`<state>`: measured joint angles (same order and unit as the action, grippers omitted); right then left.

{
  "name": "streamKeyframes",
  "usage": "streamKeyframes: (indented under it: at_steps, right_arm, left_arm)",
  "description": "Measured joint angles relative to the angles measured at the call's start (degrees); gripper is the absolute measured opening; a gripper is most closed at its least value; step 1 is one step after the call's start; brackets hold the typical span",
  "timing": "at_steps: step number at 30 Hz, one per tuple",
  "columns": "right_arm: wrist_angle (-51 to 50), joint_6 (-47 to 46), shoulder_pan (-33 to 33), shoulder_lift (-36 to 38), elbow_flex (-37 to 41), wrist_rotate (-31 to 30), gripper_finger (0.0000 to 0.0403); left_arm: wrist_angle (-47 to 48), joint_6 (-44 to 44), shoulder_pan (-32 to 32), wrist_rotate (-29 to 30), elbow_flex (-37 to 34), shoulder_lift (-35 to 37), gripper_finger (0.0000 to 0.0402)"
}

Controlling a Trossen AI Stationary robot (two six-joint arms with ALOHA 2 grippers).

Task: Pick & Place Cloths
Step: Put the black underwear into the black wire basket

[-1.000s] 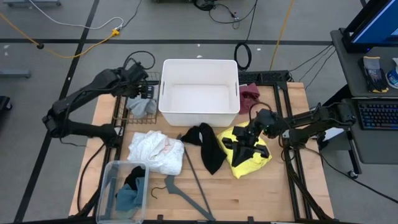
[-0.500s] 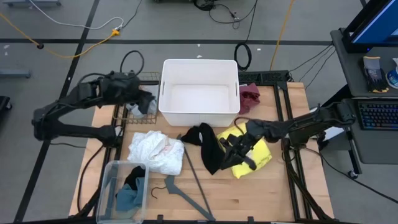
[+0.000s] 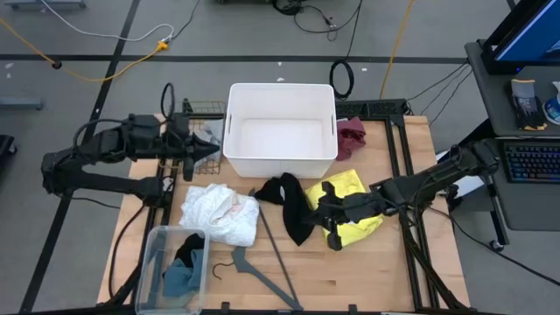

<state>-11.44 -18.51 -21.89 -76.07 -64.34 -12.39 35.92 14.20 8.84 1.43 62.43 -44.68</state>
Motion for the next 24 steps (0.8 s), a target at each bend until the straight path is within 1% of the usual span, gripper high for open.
streamKeyframes:
  at_steps: [5,10,14,18,21,24]
  right_arm:
    - [-1.59,-4.19,-0.37,-2.18,0.0,-4.45,0.0]
    - [-2.16,-6.77,0.22,-7.57,0.02,-5.58,0.0]
    - [-2.77,-6.46,1.91,-11.31,0.07,-3.29,0.0]
    - [-3.84,-7.38,4.68,-12.58,0.11,1.47,0.0]
    - [-3.61,-9.67,6.64,-13.27,0.13,3.52,0.0002]
    - [-3.56,-11.13,7.62,-13.27,0.23,3.49,0.0016]
  left_arm:
    - [-4.04,0.02,-2.28,-0.84,-4.96,3.75,0.0016]
    - [-6.75,1.56,-4.29,-1.14,-8.65,6.92,0.0004]
    - [-6.89,2.5,-4.97,-0.92,-9.4,7.78,0.0011]
    - [-6.99,2.36,-5.56,-0.94,-9.4,7.76,0.002]
    - [-6.99,2.16,-5.74,-0.94,-9.4,7.75,0.0014]
    - [-6.98,2.23,-6.04,-1.0,-9.4,7.77,0.0004]
